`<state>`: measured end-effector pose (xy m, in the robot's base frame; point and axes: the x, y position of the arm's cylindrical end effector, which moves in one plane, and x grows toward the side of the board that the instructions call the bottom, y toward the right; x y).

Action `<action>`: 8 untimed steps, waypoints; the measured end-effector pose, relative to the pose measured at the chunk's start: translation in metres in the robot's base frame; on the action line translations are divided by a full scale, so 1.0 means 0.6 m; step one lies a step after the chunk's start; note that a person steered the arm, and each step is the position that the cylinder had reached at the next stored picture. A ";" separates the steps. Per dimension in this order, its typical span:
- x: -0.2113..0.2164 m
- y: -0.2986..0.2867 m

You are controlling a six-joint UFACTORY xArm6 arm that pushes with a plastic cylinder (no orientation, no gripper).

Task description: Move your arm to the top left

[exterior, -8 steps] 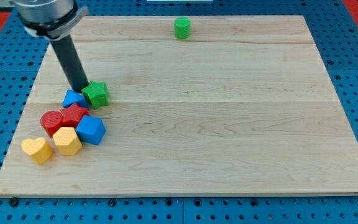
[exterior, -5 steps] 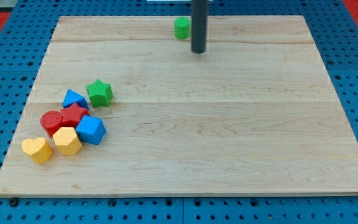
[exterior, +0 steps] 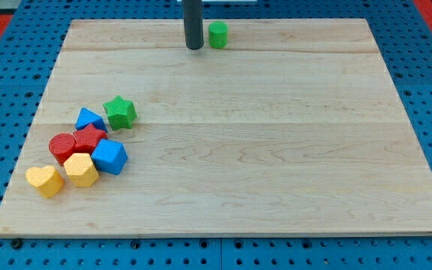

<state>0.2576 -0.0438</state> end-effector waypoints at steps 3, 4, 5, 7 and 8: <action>-0.085 -0.015; -0.045 0.013; 0.000 -0.001; -0.006 -0.153; -0.077 -0.119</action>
